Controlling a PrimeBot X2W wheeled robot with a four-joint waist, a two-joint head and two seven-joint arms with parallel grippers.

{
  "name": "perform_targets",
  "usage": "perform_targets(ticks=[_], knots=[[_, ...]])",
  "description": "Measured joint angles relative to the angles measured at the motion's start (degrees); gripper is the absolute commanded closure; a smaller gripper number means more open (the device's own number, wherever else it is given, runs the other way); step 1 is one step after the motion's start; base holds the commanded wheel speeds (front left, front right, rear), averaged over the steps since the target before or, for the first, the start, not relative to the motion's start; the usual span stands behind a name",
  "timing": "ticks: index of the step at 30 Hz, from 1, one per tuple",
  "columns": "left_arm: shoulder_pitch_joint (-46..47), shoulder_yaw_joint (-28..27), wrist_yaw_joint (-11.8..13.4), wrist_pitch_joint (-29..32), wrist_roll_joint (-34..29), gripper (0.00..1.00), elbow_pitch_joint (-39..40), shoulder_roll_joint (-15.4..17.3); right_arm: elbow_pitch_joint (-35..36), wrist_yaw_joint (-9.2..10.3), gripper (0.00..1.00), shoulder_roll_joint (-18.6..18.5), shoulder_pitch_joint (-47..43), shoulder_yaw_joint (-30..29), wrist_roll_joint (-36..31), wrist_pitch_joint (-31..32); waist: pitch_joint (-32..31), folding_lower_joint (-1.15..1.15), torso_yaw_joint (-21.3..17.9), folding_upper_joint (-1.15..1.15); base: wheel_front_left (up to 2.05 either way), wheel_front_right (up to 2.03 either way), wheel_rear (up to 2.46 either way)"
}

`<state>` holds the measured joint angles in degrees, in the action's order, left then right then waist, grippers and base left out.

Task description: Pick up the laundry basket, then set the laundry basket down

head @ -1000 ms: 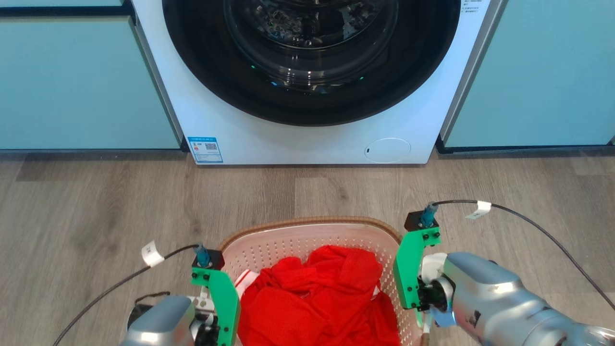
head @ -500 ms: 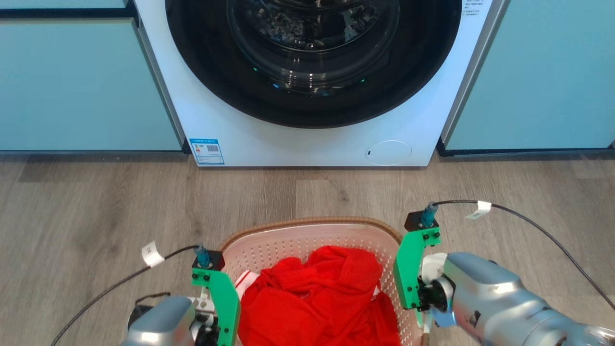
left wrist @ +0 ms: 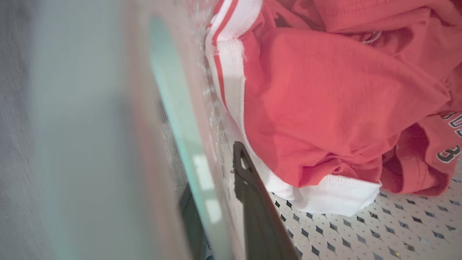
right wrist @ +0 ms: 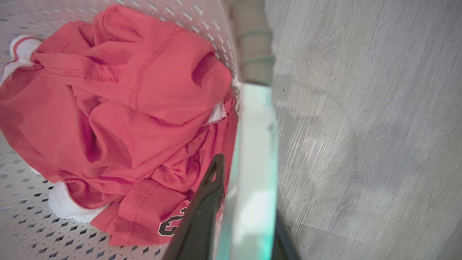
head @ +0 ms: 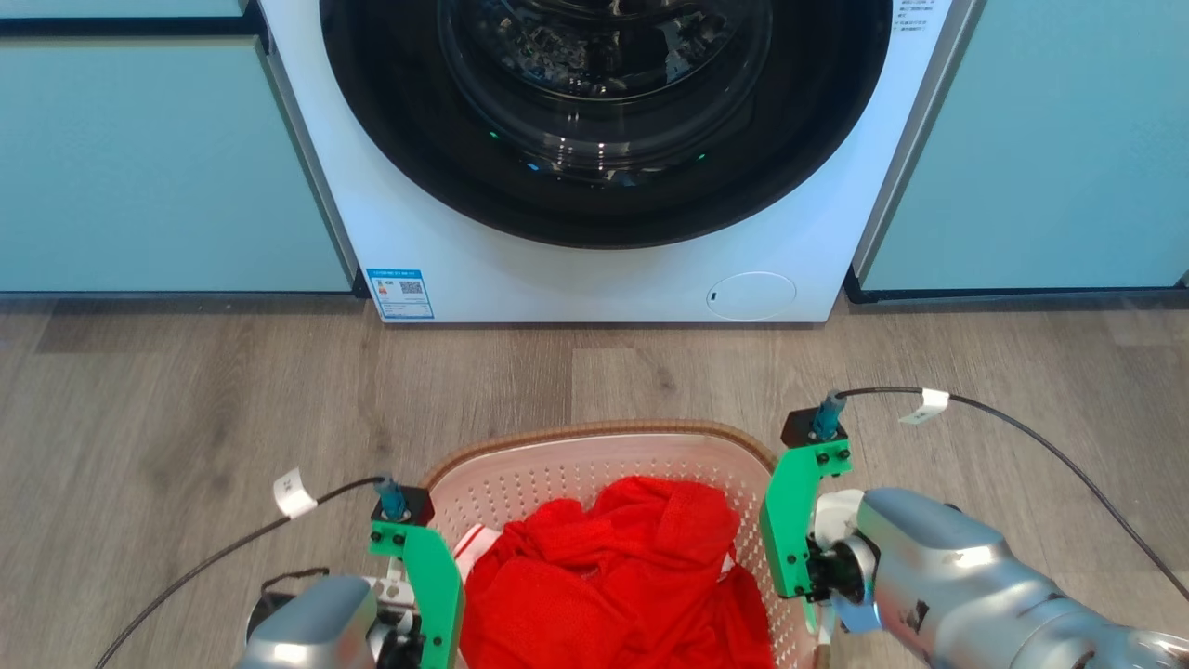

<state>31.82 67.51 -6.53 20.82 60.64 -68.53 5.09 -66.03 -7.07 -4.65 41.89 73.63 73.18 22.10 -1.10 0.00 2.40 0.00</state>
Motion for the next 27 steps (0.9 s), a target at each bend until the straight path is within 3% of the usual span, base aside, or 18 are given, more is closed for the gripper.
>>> perform_targets(ticks=[27], knots=[[0.8, 2.4, 0.0, -0.7, 2.7, 1.0, -0.7, 0.0, 0.0, 0.0, 1.0, 0.0, 0.0, 0.0, 0.0, 0.0, 0.9, 0.0, -0.3, 0.0, 0.0, 0.0, 0.0]])
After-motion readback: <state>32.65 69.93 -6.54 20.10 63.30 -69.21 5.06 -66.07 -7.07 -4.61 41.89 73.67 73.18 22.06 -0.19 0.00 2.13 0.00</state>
